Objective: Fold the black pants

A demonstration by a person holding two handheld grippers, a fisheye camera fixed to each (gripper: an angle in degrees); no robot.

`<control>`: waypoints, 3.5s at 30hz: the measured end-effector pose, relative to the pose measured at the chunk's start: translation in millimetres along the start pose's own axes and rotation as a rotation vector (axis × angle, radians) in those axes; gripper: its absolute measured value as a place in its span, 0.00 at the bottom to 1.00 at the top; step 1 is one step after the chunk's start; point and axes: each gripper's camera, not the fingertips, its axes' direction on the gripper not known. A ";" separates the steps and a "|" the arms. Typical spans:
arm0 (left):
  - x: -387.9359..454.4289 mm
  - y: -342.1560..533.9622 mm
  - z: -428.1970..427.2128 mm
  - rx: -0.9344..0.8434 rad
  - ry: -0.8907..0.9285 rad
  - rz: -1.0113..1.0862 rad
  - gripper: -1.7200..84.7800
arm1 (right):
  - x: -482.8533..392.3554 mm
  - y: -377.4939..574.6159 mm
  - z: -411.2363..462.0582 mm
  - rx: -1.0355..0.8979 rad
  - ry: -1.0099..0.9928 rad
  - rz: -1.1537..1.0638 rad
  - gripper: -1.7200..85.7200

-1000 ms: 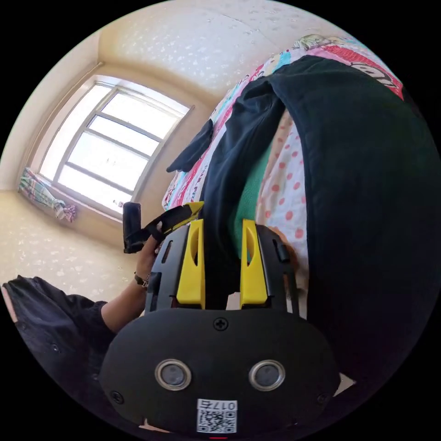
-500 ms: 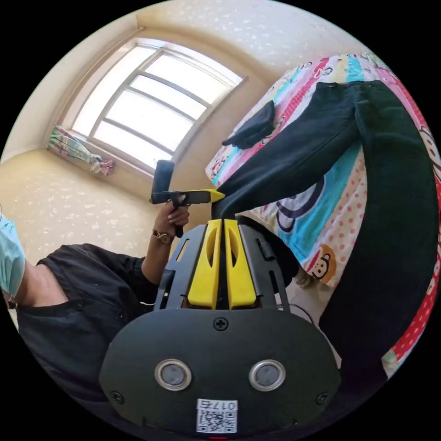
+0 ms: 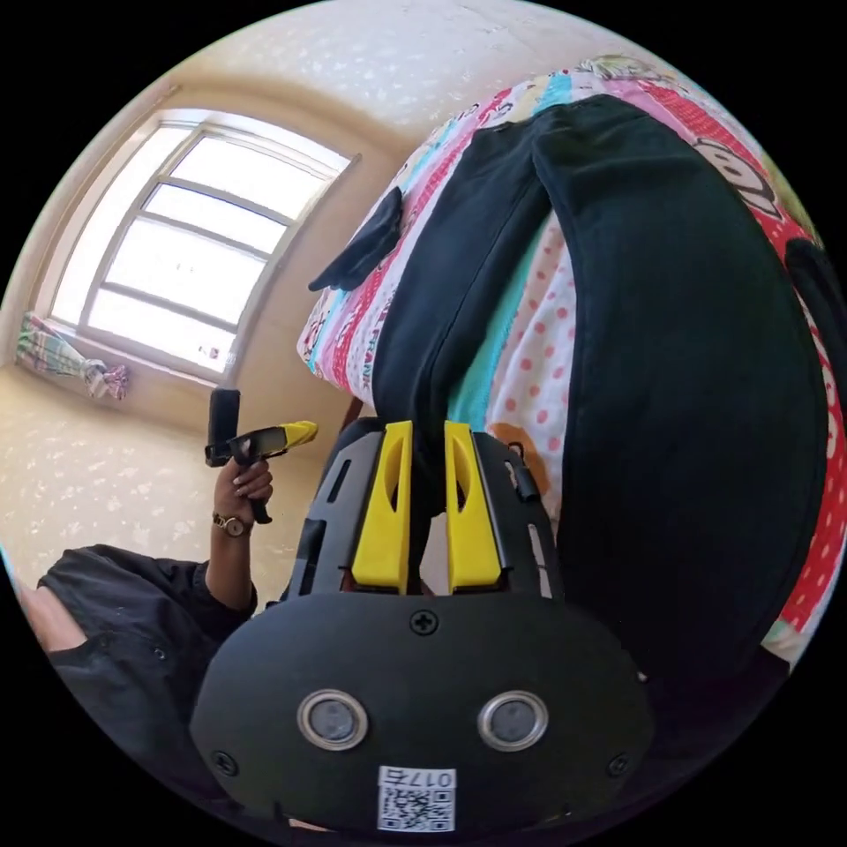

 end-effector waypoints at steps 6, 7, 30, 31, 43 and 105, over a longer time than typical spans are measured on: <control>8.8 3.3 -27.7 -0.007 0.063 0.046 0.08 | 20.7 -20.4 40.1 -0.037 -0.115 0.091 0.10; 8.4 5.8 -40.7 0.013 0.064 0.048 0.08 | 20.3 -20.3 39.2 -0.039 -0.135 0.105 0.10; -29.8 45.3 -180.6 0.186 0.210 -0.125 0.01 | 21.2 4.8 49.9 -0.013 -0.186 -0.001 0.09; -32.9 46.8 -186.2 0.199 0.227 -0.130 0.01 | 19.3 6.6 51.6 -0.024 -0.173 -0.017 0.10; -44.3 40.0 -233.5 0.163 0.275 -0.123 0.01 | -58.4 27.4 107.3 -0.047 0.073 -0.224 0.12; 2.6 -3.4 51.8 -0.190 0.583 -0.126 0.12 | 129.8 133.2 -158.2 0.055 -0.555 -0.300 0.06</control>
